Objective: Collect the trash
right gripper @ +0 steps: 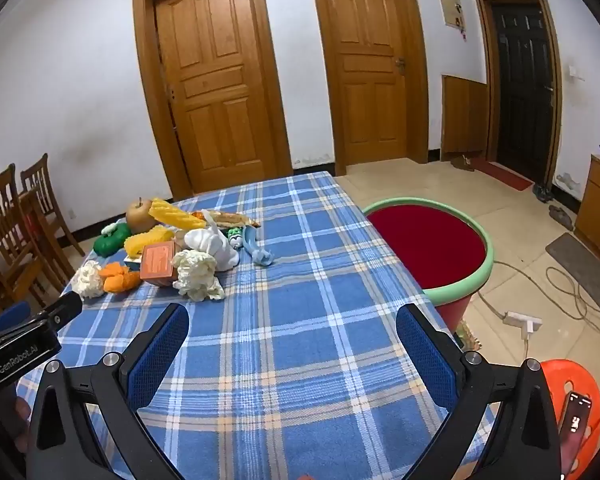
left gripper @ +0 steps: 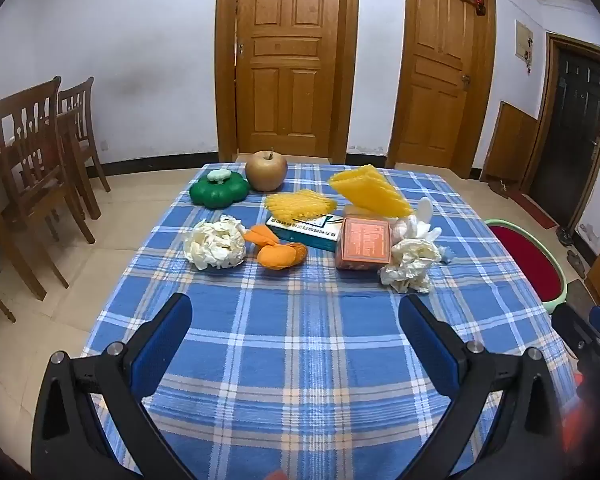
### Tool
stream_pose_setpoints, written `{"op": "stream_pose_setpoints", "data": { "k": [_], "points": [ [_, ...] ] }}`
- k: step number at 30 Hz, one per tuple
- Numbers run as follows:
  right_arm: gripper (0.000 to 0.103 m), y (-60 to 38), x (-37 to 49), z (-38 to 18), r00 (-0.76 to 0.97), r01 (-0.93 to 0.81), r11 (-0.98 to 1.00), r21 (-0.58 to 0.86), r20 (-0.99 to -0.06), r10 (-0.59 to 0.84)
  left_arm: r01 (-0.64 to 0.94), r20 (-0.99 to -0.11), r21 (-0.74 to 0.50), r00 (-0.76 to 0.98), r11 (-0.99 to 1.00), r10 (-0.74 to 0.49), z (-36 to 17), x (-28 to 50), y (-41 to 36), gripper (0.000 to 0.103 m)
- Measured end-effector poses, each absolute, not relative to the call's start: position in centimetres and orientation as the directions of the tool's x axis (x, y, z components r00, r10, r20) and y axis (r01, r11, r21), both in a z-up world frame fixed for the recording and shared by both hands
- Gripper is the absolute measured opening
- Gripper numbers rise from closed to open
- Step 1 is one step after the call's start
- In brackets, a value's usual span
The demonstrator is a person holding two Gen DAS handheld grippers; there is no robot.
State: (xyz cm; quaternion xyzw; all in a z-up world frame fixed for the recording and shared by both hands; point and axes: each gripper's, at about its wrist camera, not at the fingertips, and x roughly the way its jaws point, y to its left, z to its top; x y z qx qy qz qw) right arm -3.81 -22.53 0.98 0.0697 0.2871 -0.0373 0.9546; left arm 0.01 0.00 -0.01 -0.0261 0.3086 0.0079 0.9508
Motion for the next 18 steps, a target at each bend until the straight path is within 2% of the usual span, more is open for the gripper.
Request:
{"op": "stream_pose_setpoints", "data": {
  "k": [18],
  "points": [
    [0.103, -22.99, -3.86, 1.13, 0.828, 0.121, 0.987, 0.108, -0.560, -0.040, -0.018, -0.590, -0.049, 0.808, 0.999, -0.015, 0.50, -0.47, 0.19, 0.101]
  ]
}}
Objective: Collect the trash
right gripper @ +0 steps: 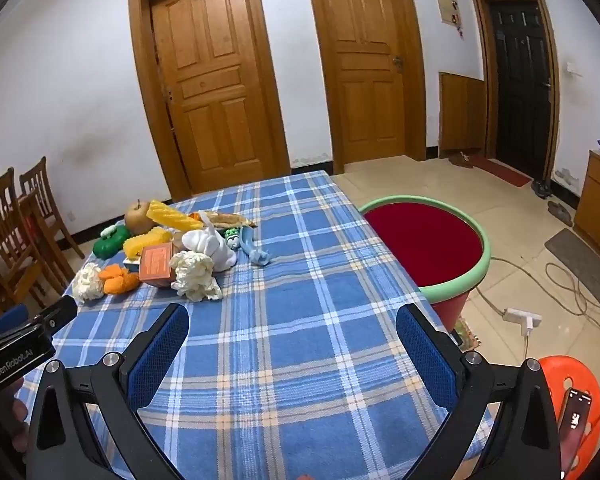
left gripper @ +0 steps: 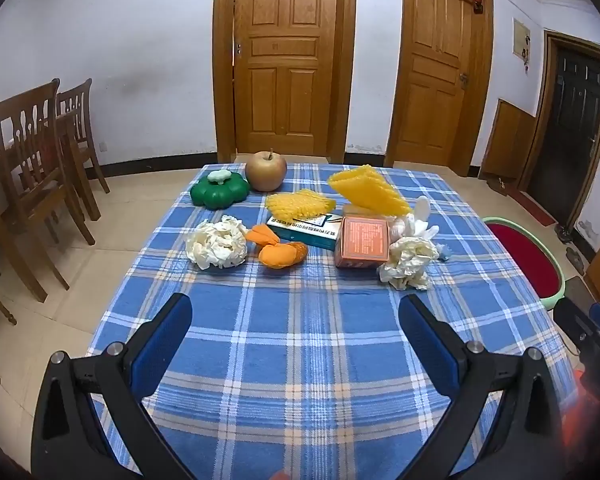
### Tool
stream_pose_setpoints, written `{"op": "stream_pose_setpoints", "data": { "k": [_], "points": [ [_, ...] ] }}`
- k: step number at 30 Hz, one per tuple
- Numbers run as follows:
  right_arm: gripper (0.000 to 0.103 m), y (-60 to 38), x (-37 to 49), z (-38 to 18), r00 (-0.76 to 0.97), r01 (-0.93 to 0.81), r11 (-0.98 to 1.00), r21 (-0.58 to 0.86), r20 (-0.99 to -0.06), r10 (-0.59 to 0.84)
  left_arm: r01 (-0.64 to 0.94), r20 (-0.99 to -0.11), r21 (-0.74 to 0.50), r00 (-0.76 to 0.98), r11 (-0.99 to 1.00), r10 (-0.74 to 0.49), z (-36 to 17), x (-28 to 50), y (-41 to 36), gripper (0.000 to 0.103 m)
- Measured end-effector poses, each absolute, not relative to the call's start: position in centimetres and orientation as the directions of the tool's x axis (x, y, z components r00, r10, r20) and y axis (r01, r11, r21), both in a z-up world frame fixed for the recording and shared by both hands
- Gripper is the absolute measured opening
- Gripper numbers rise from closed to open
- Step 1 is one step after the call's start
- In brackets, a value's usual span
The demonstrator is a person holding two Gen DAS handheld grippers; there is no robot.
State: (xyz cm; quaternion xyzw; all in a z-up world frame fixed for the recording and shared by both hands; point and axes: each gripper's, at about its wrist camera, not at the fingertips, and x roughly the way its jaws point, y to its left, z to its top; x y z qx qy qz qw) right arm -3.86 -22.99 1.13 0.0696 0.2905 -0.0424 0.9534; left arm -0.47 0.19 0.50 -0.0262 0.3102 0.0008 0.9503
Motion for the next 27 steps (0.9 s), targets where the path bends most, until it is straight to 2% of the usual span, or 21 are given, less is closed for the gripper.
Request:
{"op": "stream_pose_setpoints", "data": {
  "k": [27],
  "points": [
    [0.103, -23.32, -4.46, 1.22, 0.828, 0.130, 0.984, 0.124, -0.559, -0.039, -0.017, -0.593, -0.041, 0.805, 0.999, -0.011, 0.59, -0.82, 0.09, 0.101]
  ]
}}
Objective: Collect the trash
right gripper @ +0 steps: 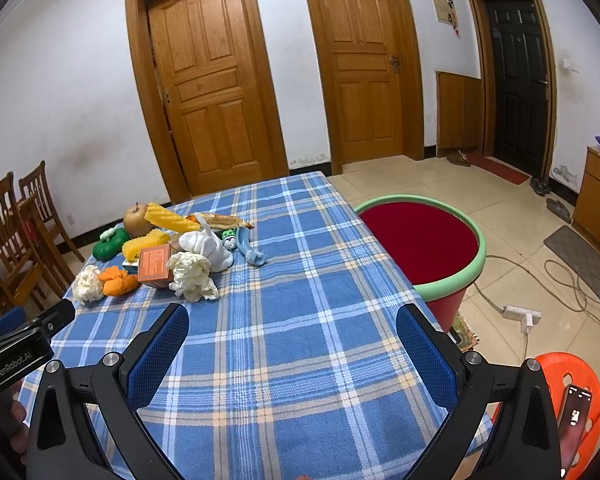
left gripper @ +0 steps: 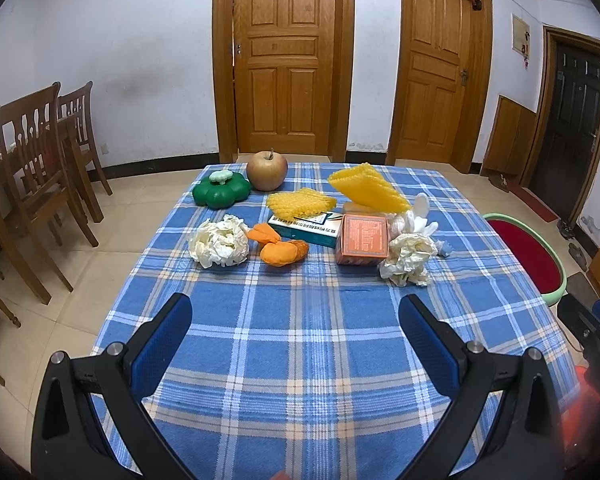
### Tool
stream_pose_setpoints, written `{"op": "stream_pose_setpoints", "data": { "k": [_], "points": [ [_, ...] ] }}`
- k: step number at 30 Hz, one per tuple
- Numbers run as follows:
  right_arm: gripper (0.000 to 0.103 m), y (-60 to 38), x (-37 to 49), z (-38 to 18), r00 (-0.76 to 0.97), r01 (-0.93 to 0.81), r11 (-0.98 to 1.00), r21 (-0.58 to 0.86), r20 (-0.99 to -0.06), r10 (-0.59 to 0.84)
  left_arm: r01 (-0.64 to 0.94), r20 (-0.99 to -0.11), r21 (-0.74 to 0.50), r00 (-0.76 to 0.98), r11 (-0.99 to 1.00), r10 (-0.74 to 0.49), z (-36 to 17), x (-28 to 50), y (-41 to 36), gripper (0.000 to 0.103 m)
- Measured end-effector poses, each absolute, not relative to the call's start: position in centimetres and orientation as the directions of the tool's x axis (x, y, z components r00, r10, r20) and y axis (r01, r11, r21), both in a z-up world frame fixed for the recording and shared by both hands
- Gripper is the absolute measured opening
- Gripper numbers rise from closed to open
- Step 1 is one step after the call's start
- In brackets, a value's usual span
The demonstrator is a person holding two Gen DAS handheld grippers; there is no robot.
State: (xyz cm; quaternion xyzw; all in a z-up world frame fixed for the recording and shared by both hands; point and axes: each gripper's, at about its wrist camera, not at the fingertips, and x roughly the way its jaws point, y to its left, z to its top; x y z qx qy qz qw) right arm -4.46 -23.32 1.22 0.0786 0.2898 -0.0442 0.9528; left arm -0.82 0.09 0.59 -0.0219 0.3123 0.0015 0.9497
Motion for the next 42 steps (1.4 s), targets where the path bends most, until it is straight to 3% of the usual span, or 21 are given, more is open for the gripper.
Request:
{"op": "stream_pose_setpoints", "data": {
  "k": [42],
  "points": [
    [0.103, -23.46, -4.12, 0.68, 0.817, 0.132, 0.982, 0.135, -0.576, -0.031, -0.037, -0.619, -0.028, 0.785, 0.999, 0.012, -0.07, -0.19, 0.73, 0.101]
  ]
}}
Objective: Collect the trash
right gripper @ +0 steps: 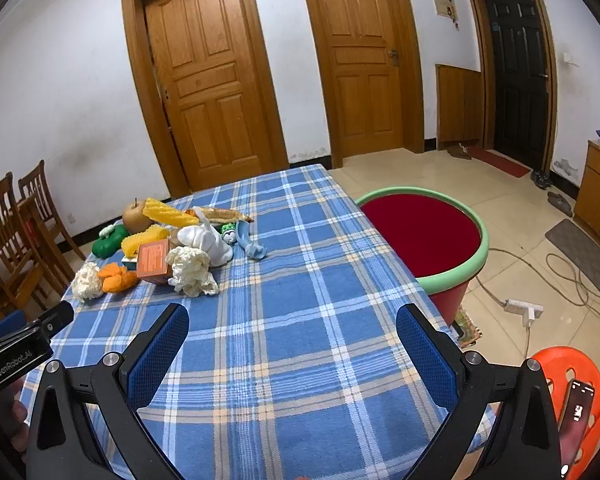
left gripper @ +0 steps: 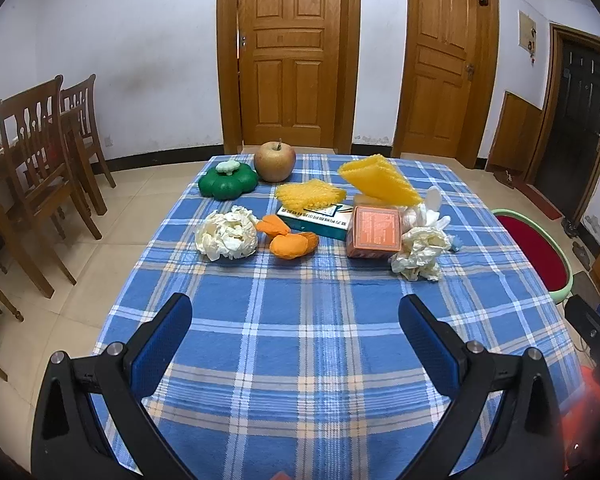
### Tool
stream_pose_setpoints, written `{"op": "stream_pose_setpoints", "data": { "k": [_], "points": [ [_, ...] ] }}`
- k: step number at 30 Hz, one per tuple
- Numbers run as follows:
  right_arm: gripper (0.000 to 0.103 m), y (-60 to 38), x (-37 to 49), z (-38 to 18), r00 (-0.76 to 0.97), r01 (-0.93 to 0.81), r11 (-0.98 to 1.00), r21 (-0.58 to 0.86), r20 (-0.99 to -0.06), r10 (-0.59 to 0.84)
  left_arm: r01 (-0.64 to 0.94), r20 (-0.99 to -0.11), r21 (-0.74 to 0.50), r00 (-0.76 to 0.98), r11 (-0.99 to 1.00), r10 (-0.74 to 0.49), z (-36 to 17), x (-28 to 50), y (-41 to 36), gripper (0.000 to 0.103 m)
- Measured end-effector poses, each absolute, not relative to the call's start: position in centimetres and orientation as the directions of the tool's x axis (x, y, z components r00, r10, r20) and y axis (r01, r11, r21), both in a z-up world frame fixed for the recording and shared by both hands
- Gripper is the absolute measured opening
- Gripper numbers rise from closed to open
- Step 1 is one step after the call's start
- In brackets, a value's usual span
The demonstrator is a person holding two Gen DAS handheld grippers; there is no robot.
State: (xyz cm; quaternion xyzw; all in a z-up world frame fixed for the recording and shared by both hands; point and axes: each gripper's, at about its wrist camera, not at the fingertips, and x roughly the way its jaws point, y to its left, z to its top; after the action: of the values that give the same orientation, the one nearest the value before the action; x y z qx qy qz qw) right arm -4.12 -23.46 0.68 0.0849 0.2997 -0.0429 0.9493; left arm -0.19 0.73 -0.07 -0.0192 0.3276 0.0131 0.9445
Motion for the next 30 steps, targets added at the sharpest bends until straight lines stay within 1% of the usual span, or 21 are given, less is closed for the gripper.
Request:
{"op": "stream_pose_setpoints", "data": {
  "k": [13, 20, 23, 27, 28, 30],
  "points": [
    [0.103, -23.8, -1.5, 0.7, 0.794, 0.120, 0.983, 0.136, -0.607, -0.013, -0.050, -0.645, 0.005, 0.763, 0.999, 0.041, 0.1, 2.8, 2.9, 0.101],
    [0.103, -23.9, 2.4, 0.5, 0.756, 0.101, 0.983, 0.151, -0.654, 0.023, -0.092, -0.667, 0.029, 0.740, 0.995, 0.088, 0.0, 6.7, 5.5, 0.101],
    [0.103, -24.1, 4.3, 0.1, 0.726, 0.082, 0.977, 0.198, -0.683, 0.078, -0.117, -0.674, 0.025, 0.731, 0.993, 0.103, -0.6, 8.4, 6.7, 0.101],
    [0.103, -23.6, 6.9, -0.4, 0.707, 0.074, 0.984, 0.165, -0.705, 0.065, -0.148, -0.706, 0.005, 0.700, 0.989, 0.108, -2.3, 11.0, 8.5, 0.101],
    [0.103, -23.5, 7.6, -0.6, 0.700, 0.076, 0.984, 0.162, -0.712, 0.063, -0.158, -0.711, -0.002, 0.695, 0.987, 0.109, -2.6, 11.4, 8.8, 0.101],
    [0.103, -23.6, 8.8, -0.9, 0.683, 0.076, 0.981, 0.176, -0.726, 0.077, -0.172, -0.727, -0.035, 0.680, 0.985, 0.093, -3.5, 12.4, 9.6, 0.095]
  ]
}}
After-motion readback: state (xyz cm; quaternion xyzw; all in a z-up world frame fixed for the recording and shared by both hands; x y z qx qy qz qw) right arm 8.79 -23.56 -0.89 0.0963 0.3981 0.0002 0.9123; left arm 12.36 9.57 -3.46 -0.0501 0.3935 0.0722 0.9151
